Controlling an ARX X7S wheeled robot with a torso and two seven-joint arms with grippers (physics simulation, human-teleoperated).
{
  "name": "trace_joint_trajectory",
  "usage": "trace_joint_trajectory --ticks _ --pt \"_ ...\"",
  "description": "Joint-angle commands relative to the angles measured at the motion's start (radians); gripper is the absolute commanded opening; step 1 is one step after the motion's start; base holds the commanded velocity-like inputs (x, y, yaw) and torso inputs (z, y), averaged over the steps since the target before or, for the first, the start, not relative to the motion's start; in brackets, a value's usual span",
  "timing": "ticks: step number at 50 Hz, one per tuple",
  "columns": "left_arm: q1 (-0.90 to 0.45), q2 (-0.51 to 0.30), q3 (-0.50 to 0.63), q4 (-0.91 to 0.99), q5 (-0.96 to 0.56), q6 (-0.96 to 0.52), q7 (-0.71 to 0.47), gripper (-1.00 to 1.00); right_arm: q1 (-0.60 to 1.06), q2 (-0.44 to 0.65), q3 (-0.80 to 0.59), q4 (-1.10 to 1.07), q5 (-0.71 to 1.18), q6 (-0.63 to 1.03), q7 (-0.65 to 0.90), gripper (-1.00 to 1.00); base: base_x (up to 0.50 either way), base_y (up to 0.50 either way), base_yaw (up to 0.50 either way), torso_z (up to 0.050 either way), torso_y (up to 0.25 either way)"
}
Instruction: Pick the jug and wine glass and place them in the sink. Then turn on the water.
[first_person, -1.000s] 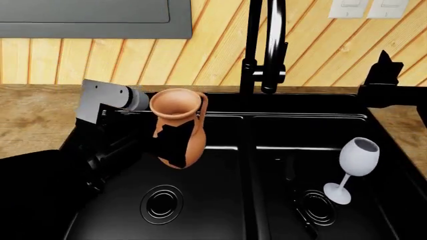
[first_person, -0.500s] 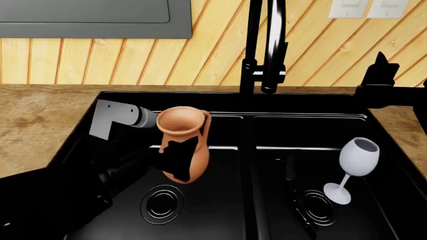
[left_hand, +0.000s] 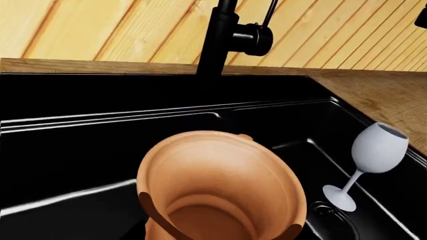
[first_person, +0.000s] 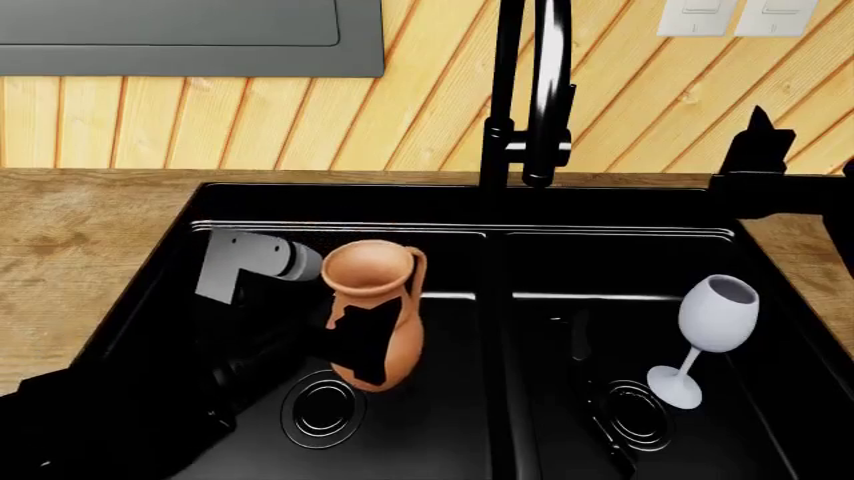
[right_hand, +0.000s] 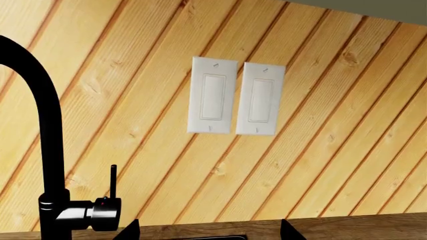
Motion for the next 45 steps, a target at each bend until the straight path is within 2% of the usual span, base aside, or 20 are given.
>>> trace_joint_trajectory --ticks 1,45 --pt "0.001 0.007 -0.021 -0.004 -0.01 0.024 0.003 -1.0 -0.002 -0.002 0.0 0.001 -0.001 0.0 -0.001 1.0 0.0 0.0 0.0 0.0 0.0" --pt "0.07 0.022 0.002 -0.037 0.024 0.055 0.043 -1.0 -0.006 -0.005 0.001 -0.004 -0.002 0.002 0.002 1.0 0.0 0.0 0.0 0.001 0.001"
